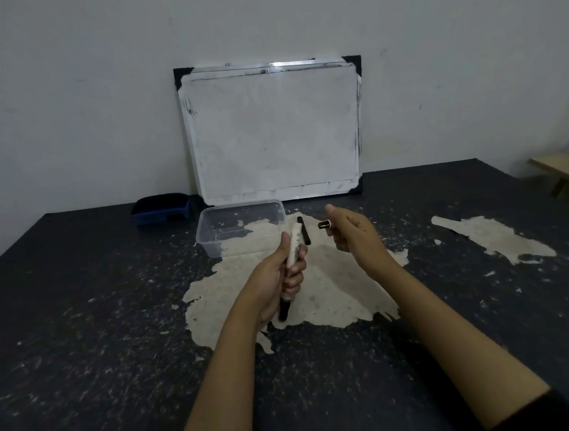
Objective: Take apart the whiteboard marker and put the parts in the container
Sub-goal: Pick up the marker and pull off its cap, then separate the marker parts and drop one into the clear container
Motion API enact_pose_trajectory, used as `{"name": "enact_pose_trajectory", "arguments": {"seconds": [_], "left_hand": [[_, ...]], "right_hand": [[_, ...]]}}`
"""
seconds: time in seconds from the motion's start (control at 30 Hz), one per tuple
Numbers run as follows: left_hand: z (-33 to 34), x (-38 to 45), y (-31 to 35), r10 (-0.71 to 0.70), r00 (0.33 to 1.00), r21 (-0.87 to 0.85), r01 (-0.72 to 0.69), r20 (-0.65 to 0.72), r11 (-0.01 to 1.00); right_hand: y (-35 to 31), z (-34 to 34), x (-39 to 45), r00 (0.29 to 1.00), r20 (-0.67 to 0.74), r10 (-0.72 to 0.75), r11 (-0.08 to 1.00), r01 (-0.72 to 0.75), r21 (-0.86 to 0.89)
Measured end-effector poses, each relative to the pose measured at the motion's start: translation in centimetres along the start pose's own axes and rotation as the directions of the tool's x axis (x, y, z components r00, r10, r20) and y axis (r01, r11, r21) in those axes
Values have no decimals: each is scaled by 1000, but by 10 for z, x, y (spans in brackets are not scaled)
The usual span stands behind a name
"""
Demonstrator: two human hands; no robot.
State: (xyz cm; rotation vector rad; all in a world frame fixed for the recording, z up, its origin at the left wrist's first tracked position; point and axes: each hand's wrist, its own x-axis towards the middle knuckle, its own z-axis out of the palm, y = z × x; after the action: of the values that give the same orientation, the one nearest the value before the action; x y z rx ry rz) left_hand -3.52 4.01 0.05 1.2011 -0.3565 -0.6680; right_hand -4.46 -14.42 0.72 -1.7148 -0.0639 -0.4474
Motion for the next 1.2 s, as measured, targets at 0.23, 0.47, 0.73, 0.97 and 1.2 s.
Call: {"name": "enact_pose_trajectory", "arguments": {"seconds": [0.23,0.47,0.73,0.97,1.2], "left_hand": [[7,11,-10,51,985,-99,-67,-162,993],[8,15,-13,49,984,-104,-68,-174,992],[10,14,-12,48,986,-116,-67,-160,991],[8,15,-12,61,985,-127,-82,-163,988],[3,15,-10,205,944,-198,-259,-260,945]], "right_hand": [[23,-8,-6,986,-127,108,953,-139,-270],[31,1,-16,952,-304,-23,763,-179,-621],[32,2,-18,948,-313,-58,744,-168,-646],[30,1,-20,950,-311,-33,750,-182,-636],[16,5,-21,960,-191,-207,811,59,-582]]}}
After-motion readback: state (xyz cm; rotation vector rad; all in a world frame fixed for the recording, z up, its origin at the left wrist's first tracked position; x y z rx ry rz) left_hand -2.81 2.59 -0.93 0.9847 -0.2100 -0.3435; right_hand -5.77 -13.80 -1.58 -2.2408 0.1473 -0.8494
